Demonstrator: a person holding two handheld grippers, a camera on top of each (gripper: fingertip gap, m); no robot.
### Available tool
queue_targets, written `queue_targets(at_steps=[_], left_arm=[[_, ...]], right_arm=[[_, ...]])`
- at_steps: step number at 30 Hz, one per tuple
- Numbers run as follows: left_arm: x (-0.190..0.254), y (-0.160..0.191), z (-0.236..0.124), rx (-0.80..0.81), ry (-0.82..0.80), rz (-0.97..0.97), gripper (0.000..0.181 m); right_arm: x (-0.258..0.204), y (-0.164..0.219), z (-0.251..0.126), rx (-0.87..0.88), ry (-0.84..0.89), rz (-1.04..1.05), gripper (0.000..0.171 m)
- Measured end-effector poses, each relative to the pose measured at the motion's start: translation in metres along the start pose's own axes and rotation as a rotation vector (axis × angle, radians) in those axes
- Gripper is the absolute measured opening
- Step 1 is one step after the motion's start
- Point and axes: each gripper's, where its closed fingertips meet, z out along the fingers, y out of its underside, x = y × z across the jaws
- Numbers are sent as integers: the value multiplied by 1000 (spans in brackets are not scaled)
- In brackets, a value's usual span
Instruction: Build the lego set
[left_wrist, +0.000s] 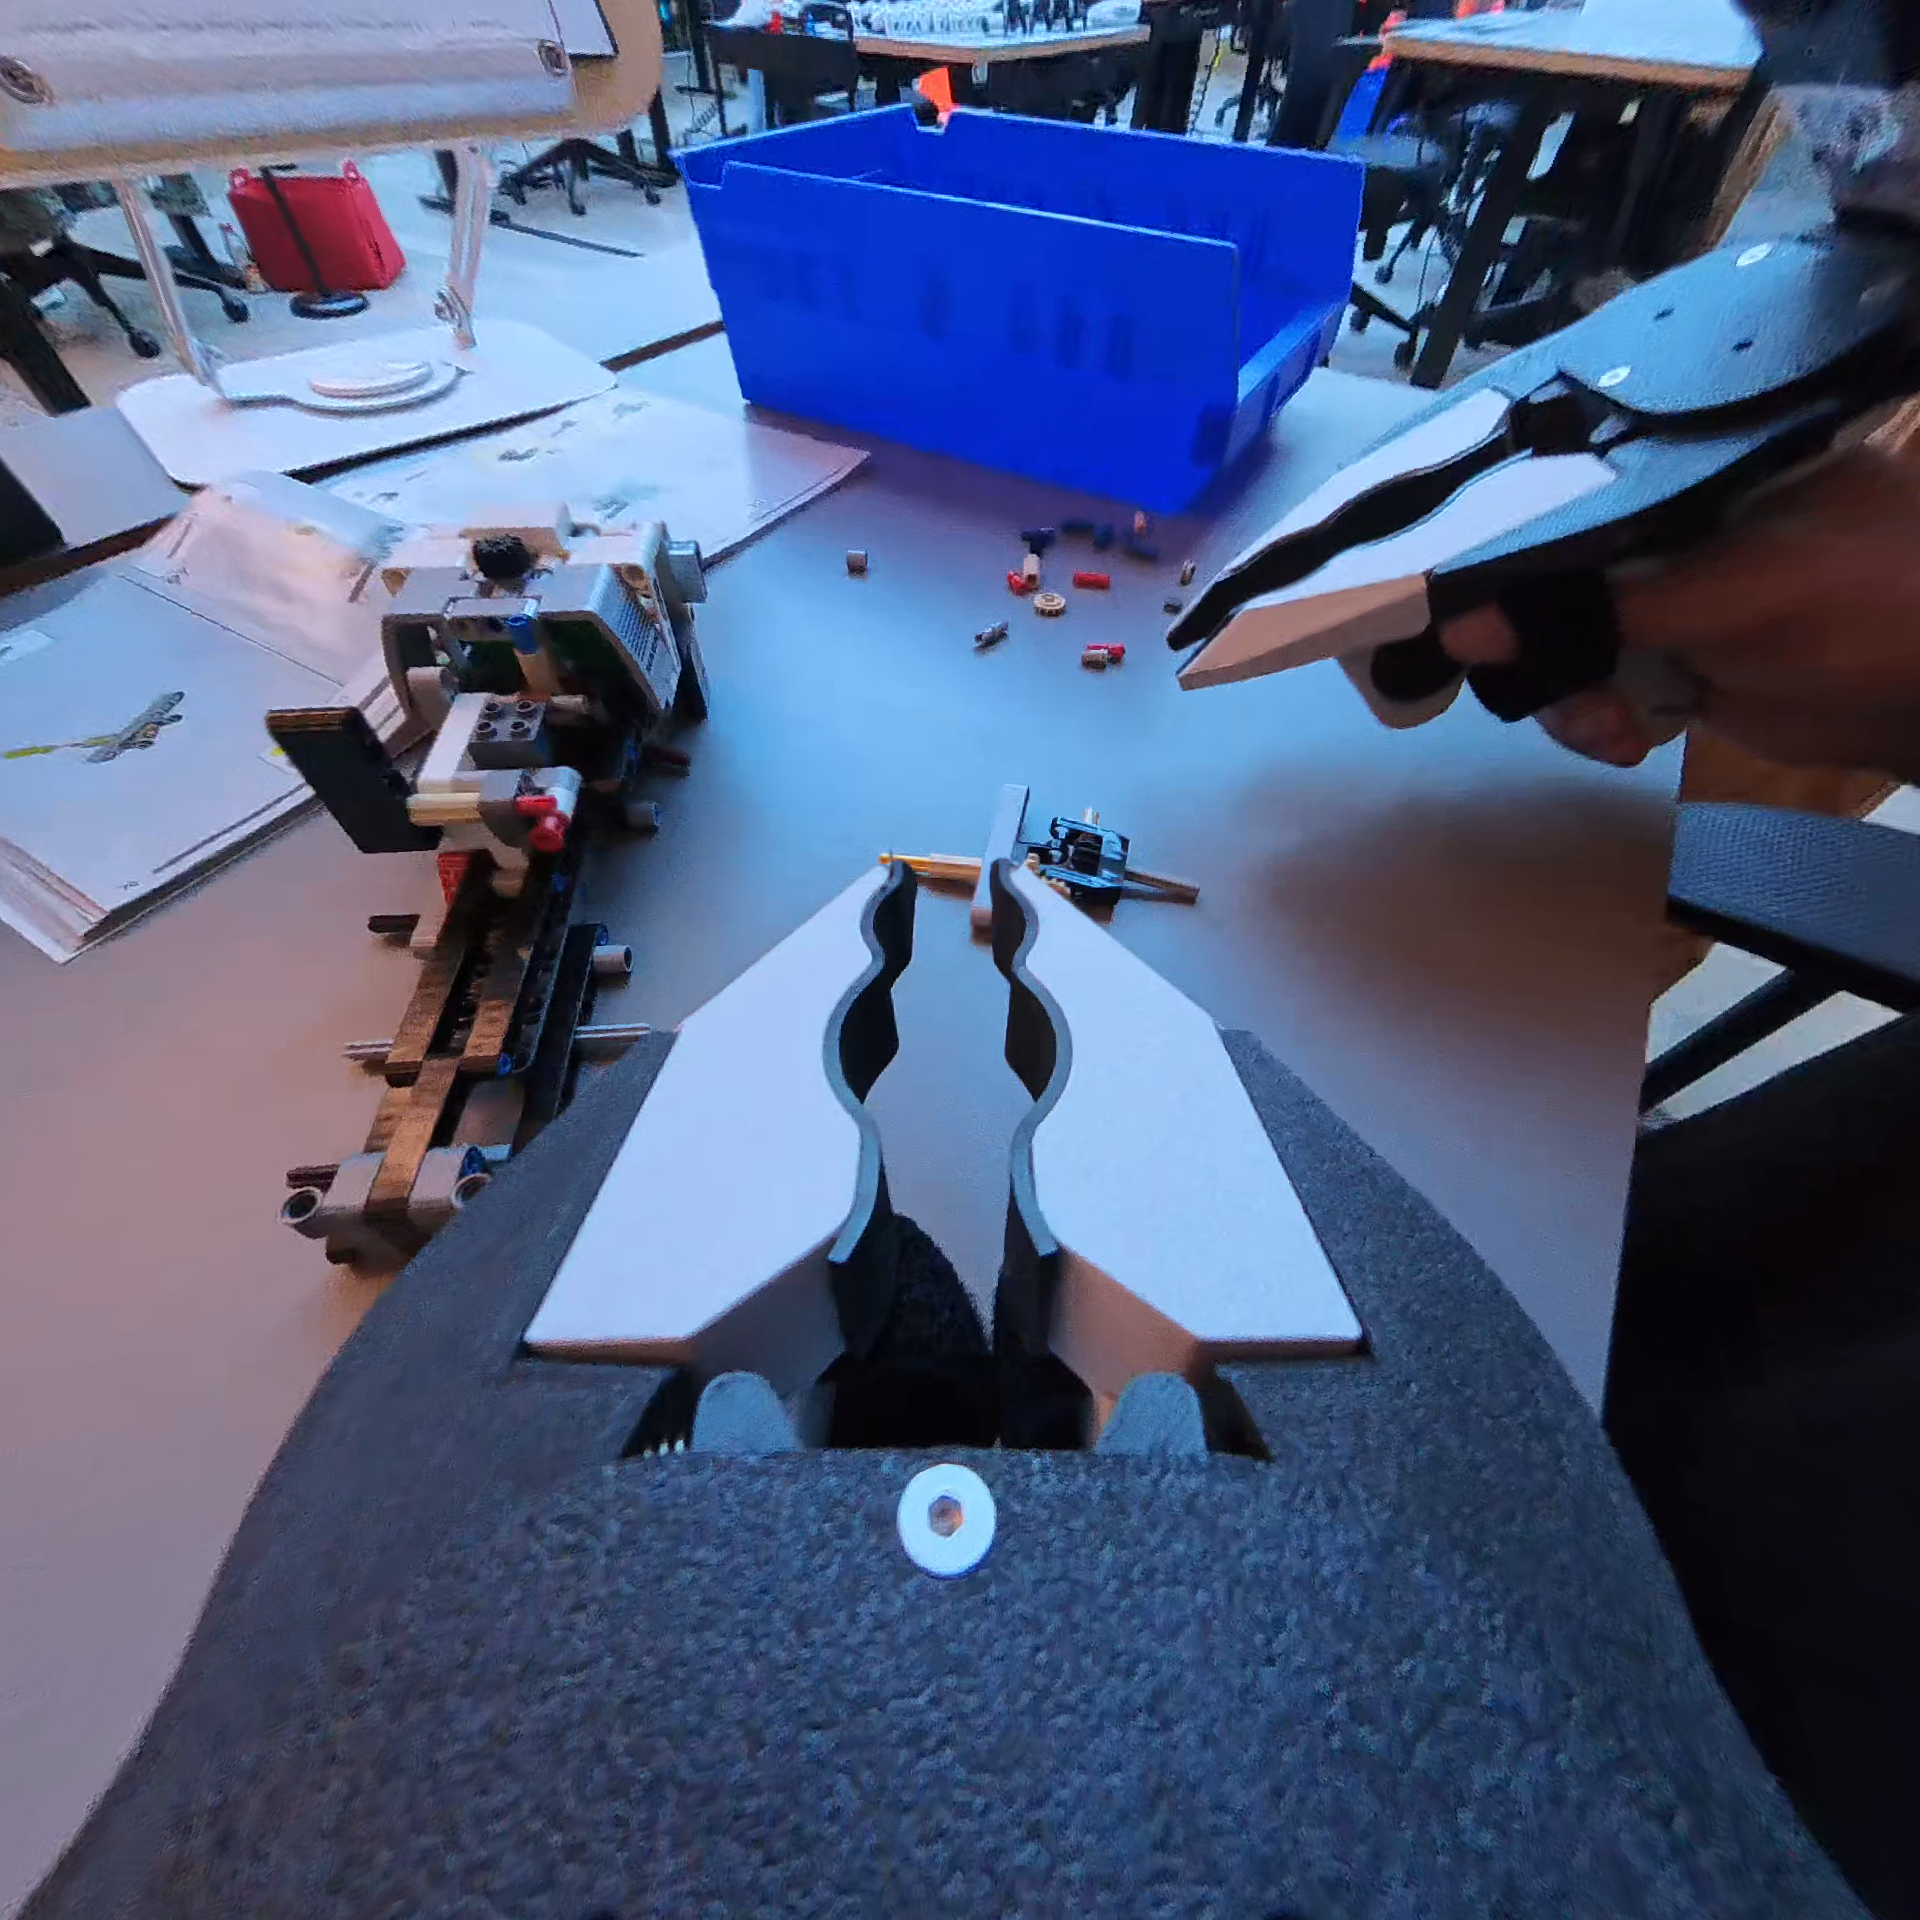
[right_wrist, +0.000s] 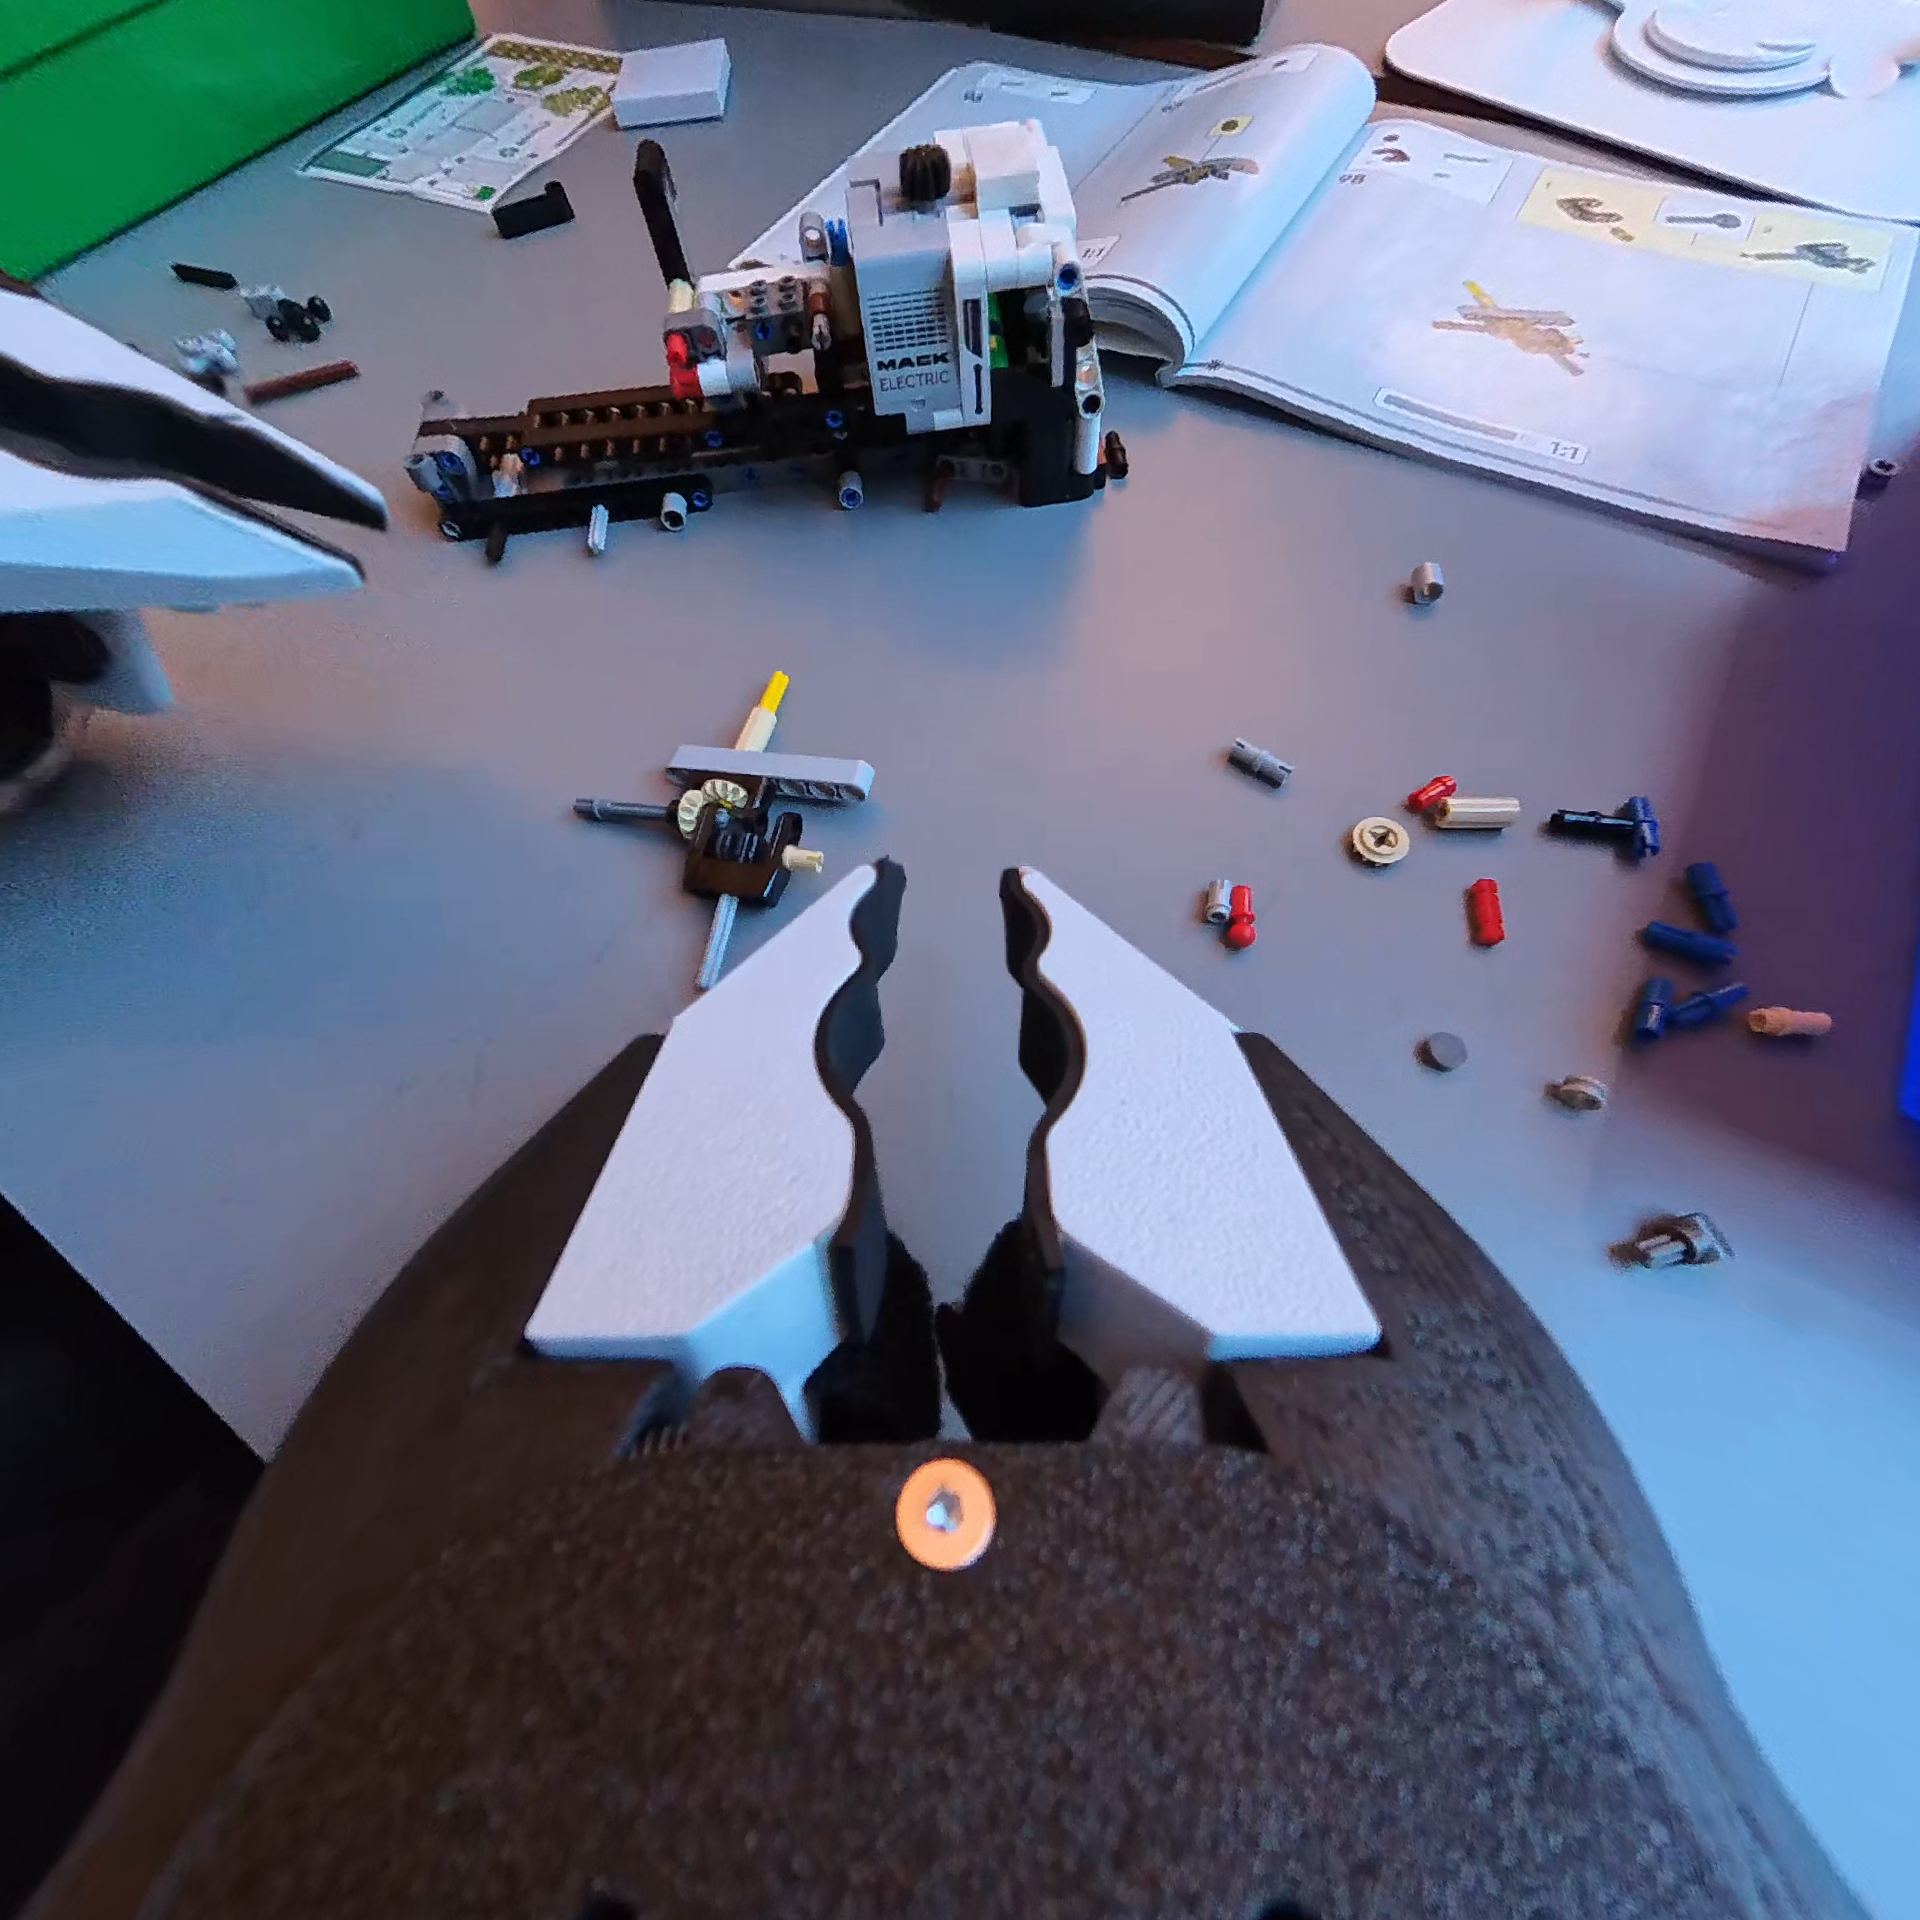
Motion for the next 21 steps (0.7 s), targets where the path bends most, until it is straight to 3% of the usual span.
queue_targets(at_steps=[5, 12, 15, 17, 21], left_arm=[[-4, -1, -2, 13, -1, -47, 13], [0, 10, 12, -89, 21, -33, 15], [9, -18, 18, -67, 105, -43, 18], [5, -49, 27, -94, 171, -16, 30], [-38, -88, 78, -373, 183, 230, 50]], right_arm=[[-1, 0, 0, 8, 14, -13, 19], [18, -10, -1, 50, 80, -11, 19], [30, -18, -1, 78, 107, -13, 19], [35, -22, 0, 93, 99, -9, 19], [44, -29, 1, 116, 66, -4, 19]])
